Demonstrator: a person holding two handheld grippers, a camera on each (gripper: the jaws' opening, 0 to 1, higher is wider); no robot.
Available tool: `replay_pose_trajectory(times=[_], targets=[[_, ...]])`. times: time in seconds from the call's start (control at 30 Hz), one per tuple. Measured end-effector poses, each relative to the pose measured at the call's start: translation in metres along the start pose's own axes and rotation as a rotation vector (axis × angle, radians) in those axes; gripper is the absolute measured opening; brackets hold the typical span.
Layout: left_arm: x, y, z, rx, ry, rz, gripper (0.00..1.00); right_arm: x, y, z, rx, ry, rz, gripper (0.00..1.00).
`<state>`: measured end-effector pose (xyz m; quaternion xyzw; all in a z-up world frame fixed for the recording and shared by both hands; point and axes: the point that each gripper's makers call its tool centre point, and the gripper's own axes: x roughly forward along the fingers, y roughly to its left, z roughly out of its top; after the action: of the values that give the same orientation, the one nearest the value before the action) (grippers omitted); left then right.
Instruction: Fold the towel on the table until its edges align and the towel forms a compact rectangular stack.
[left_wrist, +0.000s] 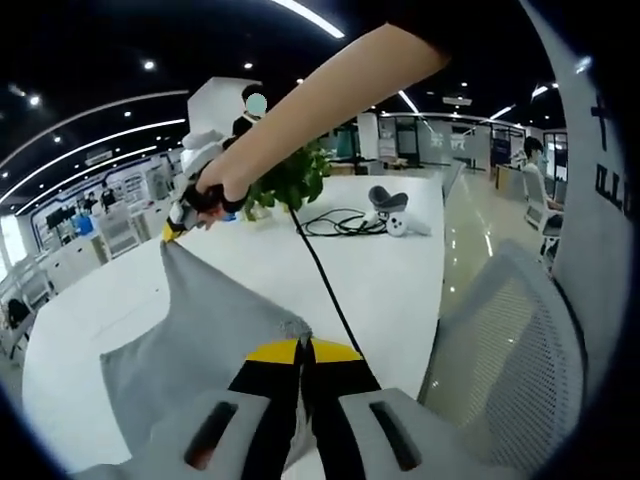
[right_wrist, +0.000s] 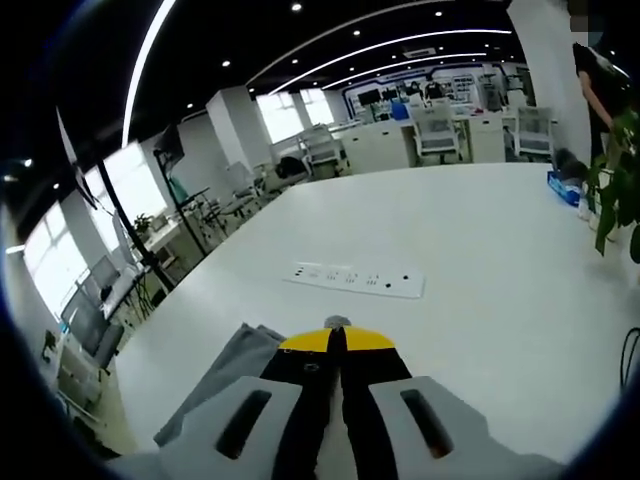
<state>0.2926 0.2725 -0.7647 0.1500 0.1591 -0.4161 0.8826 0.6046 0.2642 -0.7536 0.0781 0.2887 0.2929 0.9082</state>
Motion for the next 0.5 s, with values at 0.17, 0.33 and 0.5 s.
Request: replay_pose_trajectory(times=[0.17, 0.33, 0.5], targets=[[-0.009, 0.007, -0.003, -0.013, 0.000, 0.015, 0.02, 0.005, 0.010, 0.003, 0.007, -0.004, 0.006, 0.00], [-0.018, 0.013, -0.005, -0.022, -0.002, 0.029, 0.02, 0.011, 0.020, 0.004, 0.007, -0.005, 0.011, 0.00], [-0.029, 0.025, -0.011, -0.080, -0.012, 0.047, 0.02, 0.019, 0.033, 0.004, 0.017, -0.008, 0.017, 0.00]])
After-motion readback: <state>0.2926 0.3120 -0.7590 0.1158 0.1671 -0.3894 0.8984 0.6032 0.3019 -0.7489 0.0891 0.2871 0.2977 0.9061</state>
